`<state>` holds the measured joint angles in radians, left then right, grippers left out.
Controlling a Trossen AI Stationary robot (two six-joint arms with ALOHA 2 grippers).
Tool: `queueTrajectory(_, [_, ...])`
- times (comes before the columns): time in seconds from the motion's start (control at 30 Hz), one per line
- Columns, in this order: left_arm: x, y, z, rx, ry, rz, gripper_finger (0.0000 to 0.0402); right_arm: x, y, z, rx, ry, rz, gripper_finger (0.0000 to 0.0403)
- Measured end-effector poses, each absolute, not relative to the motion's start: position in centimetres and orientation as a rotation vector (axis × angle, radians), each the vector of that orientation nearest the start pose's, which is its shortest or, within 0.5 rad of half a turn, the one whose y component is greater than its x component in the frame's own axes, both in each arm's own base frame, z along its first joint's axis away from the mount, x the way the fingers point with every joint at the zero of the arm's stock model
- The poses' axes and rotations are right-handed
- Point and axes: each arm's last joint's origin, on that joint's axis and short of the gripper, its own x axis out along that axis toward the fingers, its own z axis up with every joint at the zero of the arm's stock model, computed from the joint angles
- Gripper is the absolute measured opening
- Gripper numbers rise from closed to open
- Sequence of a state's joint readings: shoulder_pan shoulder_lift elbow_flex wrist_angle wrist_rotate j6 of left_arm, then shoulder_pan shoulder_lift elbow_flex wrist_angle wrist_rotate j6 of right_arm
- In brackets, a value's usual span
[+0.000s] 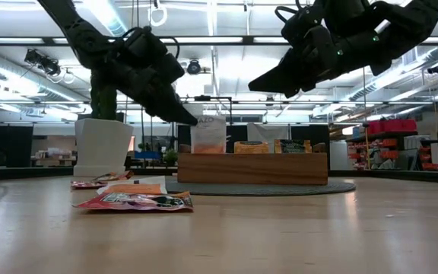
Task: Pick & Place Tea
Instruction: Put the white tea bag into the left section of the wooden organizer
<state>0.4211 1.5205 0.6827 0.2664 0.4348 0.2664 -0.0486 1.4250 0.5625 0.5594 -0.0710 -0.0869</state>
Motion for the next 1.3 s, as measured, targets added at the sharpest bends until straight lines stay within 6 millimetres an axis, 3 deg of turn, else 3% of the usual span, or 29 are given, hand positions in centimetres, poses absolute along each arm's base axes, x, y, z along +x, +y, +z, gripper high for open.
queueTrajectory(0.17, [27.8, 11.2, 15.7, -0.018, 0.567, -0.053, 0.0002, 27.9, -1.0, 18.9, -0.068, 0.304, 0.041, 0.0007])
queueTrajectory(0.5, [27.8, 11.5, 15.7, -0.017, 0.58, 0.043, 0.0006, 27.8, -0.6, 18.6, -0.07, 0.329, 0.057, 0.0007])
queueTrajectory(0.97, [27.4, 12.7, 16.3, -0.035, 0.545, 0.103, 0.0167, 27.7, -0.6, 18.5, -0.068, 0.348, 0.055, 0.0007])
queueTrajectory(1.1, [26.8, 13.7, 16.8, -0.021, 0.535, 0.166, 0.0187, 27.7, -0.6, 18.4, -0.068, 0.357, 0.055, 0.0007])
queueTrajectory(1.3, [25.8, 14.9, 16.9, 0.109, 0.611, 0.328, 0.0186, 27.7, -0.6, 18.3, -0.06, 0.361, 0.054, 0.0007])
